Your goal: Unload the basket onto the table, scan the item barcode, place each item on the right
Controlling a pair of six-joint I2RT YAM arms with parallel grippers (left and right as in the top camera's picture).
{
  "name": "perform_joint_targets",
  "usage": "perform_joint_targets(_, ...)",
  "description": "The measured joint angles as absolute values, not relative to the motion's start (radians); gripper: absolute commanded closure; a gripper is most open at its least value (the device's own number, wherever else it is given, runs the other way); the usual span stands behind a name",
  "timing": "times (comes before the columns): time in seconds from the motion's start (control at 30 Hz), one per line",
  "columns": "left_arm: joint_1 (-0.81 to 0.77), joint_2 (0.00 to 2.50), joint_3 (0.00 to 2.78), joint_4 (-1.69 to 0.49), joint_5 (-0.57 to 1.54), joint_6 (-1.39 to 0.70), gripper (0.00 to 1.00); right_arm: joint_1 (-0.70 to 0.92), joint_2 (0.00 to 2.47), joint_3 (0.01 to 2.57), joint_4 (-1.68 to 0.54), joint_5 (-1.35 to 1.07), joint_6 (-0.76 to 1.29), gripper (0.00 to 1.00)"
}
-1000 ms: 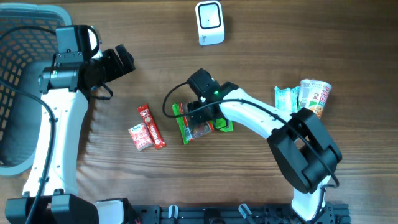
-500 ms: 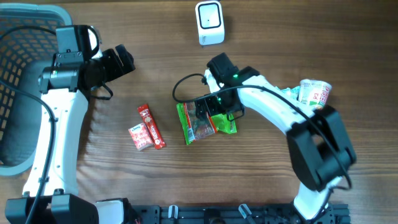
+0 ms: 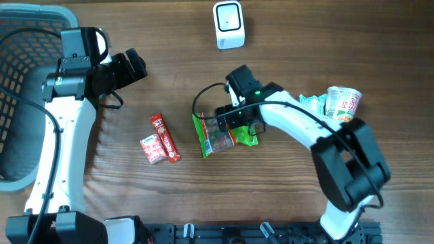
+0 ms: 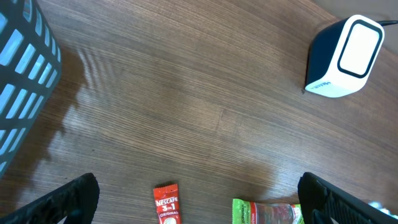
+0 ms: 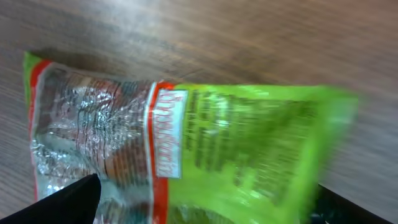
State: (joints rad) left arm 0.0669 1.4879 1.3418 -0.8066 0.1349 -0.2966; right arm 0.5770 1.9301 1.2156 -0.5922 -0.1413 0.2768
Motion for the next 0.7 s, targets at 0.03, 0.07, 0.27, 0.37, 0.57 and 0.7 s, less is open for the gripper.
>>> perform_joint_targets(0.03, 0.067, 1.488, 1.342, -0.807, 0.135, -0.297, 0.0, 0.59, 1.943, 1.219, -0.588, -0.137, 0.286, 0.0)
perform_joint_targets(0.07, 0.067, 1.488, 1.342, -0.806, 0.135, -0.297, 0.0, 0.603, 1.948, 1.221, -0.582, -0.13, 0.29, 0.0)
perform_joint_targets(0.27, 0.067, 1.488, 1.342, -0.807, 0.135, -0.297, 0.0, 0.647, 1.975, 1.239, -0.566, -0.139, 0.319, 0.96)
perform_joint_targets(0.37, 0.067, 1.488, 1.342, -0.806, 0.135, -0.297, 0.0, 0.628, 1.969, 1.242, -0.574, -0.208, 0.323, 0.96)
perform_joint_targets(0.57, 0.067, 1.488, 1.342, -0.806, 0.135, -0.297, 0.0, 0.468, 1.757, 1.214, -0.607, -0.391, 0.207, 0.96)
perform_joint_targets(0.7, 0.067, 1.488, 1.342, -0.807, 0.135, -0.297, 0.0, 0.426, 1.565, 1.215, -0.611, -0.545, 0.15, 0.96)
